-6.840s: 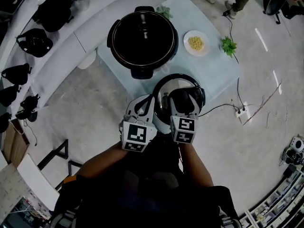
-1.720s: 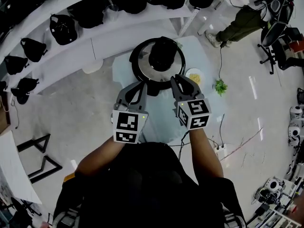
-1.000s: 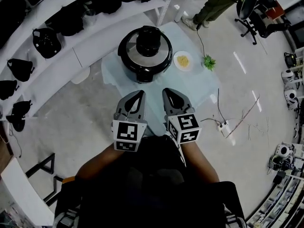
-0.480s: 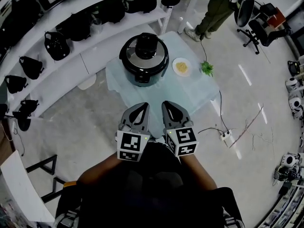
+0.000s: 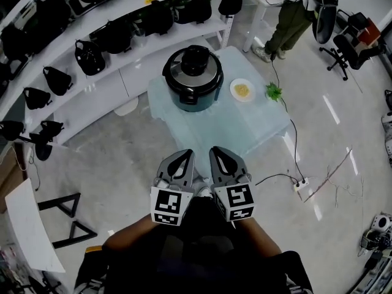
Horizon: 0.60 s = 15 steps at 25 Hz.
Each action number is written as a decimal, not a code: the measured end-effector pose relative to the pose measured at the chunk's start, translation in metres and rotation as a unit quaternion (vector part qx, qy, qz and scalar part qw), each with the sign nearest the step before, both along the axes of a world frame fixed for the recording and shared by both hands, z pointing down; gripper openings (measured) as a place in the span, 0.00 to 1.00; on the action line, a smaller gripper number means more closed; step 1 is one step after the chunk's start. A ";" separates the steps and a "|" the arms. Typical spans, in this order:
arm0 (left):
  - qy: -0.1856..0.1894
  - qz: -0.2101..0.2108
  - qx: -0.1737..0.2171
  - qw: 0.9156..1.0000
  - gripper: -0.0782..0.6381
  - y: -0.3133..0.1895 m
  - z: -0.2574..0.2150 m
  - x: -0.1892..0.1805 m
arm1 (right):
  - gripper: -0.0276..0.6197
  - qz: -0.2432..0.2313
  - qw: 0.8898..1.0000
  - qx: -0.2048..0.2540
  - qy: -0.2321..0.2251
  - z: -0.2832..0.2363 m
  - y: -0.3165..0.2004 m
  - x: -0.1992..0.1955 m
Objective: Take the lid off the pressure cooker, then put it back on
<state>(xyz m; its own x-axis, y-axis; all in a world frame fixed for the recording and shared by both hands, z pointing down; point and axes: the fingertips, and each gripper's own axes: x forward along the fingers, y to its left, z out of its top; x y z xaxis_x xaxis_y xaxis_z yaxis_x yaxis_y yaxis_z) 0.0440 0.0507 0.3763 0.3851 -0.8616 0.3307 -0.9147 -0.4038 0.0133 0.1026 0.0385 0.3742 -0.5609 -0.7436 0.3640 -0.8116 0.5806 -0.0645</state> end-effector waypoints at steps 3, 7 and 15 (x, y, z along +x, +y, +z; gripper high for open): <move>-0.003 -0.008 -0.003 1.000 0.12 0.012 0.004 -0.002 | 0.09 -0.003 1.000 -0.003 0.003 0.004 0.010 0.002; -0.002 -0.008 0.000 1.000 0.12 0.020 0.002 -0.011 | 0.09 0.003 1.000 -0.004 0.006 0.002 0.024 -0.004; -0.011 0.014 0.023 1.000 0.12 0.020 -0.015 -0.038 | 0.09 0.044 0.999 -0.002 0.004 -0.006 0.030 -0.021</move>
<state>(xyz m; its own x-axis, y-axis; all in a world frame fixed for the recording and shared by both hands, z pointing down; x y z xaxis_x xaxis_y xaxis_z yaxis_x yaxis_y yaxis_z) 0.0058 0.0706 0.3608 0.4031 -0.8648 0.2995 -0.9026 -0.4296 -0.0256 0.0815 0.0684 0.3678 -0.4914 -0.7876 0.3717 -0.8595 0.5075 -0.0607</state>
